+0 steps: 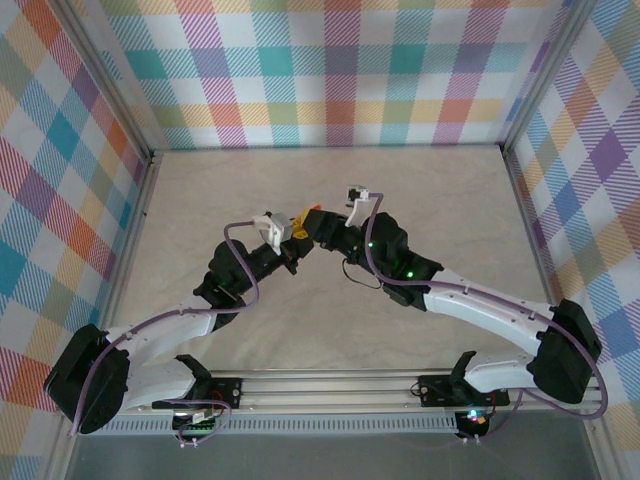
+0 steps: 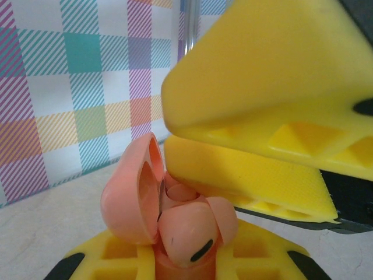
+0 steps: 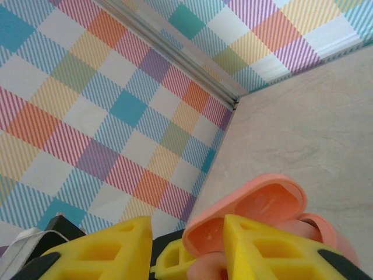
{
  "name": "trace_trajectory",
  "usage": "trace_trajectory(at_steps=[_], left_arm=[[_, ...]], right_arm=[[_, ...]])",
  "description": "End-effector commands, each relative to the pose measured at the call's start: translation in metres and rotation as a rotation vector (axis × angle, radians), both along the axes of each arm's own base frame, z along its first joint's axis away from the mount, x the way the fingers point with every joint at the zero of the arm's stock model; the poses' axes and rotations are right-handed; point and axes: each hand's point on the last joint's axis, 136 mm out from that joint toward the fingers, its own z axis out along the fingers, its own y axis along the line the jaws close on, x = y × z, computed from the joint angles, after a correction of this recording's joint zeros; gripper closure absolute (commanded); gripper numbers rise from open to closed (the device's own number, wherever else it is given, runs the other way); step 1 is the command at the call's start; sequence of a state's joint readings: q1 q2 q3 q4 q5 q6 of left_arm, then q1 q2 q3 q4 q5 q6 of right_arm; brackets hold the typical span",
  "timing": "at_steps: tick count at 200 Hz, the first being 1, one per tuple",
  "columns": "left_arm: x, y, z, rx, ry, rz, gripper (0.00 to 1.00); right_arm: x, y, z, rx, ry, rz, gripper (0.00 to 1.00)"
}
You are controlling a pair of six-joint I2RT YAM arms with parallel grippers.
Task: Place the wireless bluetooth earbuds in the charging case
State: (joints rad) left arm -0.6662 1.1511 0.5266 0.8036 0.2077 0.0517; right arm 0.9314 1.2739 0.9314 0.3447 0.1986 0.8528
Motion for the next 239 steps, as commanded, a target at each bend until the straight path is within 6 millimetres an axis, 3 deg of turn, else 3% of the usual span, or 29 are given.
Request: trace_trajectory(at_steps=[1,55,85,115,137,164,239], left_arm=[[-0.008,-0.001,0.032,-0.061,-0.085,-0.025,1.00],[-0.016,0.004,0.011,0.004,-0.038,-0.084,1.00],[-0.025,0.006,0.002,0.052,-0.009,-0.157,1.00],[-0.031,0.008,-0.001,0.071,0.005,-0.201,1.00],[-0.034,0.005,-0.002,0.086,0.009,-0.237,1.00],[-0.037,0.004,-0.001,0.091,0.011,-0.255,1.00],[-0.041,0.002,0.000,0.091,0.018,-0.277,1.00]], right_arm=[[0.000,-0.011,-0.007,-0.088,0.035,-0.028,0.61],[-0.016,-0.038,0.043,-0.326,-0.064,0.113,0.62],[-0.037,-0.046,0.050,-0.481,-0.028,0.307,0.65],[-0.069,-0.032,0.041,-0.548,0.078,0.556,0.72],[-0.079,-0.022,0.026,-0.579,0.122,0.627,0.73],[-0.077,-0.020,0.014,-0.656,0.111,0.575,0.67],[-0.075,-0.012,-0.003,-0.682,0.122,0.558,0.68]])
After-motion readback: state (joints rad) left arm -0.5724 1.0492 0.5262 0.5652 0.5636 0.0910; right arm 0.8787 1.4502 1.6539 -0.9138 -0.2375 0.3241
